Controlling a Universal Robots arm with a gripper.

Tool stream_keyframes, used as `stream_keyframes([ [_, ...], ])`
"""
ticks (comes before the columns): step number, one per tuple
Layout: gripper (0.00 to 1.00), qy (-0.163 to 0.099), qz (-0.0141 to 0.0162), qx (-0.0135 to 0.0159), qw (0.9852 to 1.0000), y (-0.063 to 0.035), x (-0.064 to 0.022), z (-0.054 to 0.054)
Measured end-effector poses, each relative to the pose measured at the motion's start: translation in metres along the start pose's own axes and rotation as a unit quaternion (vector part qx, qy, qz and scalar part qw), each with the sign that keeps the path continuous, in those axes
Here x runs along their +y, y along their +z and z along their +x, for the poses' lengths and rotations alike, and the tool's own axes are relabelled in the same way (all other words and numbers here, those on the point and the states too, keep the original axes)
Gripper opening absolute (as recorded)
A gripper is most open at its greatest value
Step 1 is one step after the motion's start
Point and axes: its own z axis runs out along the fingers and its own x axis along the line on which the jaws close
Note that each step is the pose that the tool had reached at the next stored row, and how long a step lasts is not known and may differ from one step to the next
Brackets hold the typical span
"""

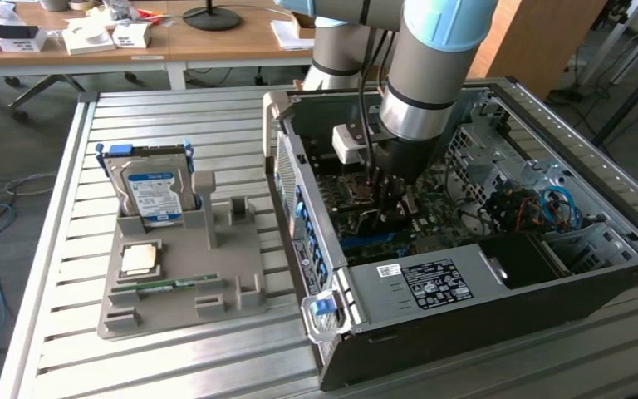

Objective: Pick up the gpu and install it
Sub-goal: 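Insert the gpu into the slot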

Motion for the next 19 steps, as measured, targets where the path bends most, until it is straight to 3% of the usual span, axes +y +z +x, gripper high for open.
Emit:
stream_keyframes([
  [19,0.26,0.005,0.0002,0.0002,1.0,0.0001,0.0003,0.0],
])
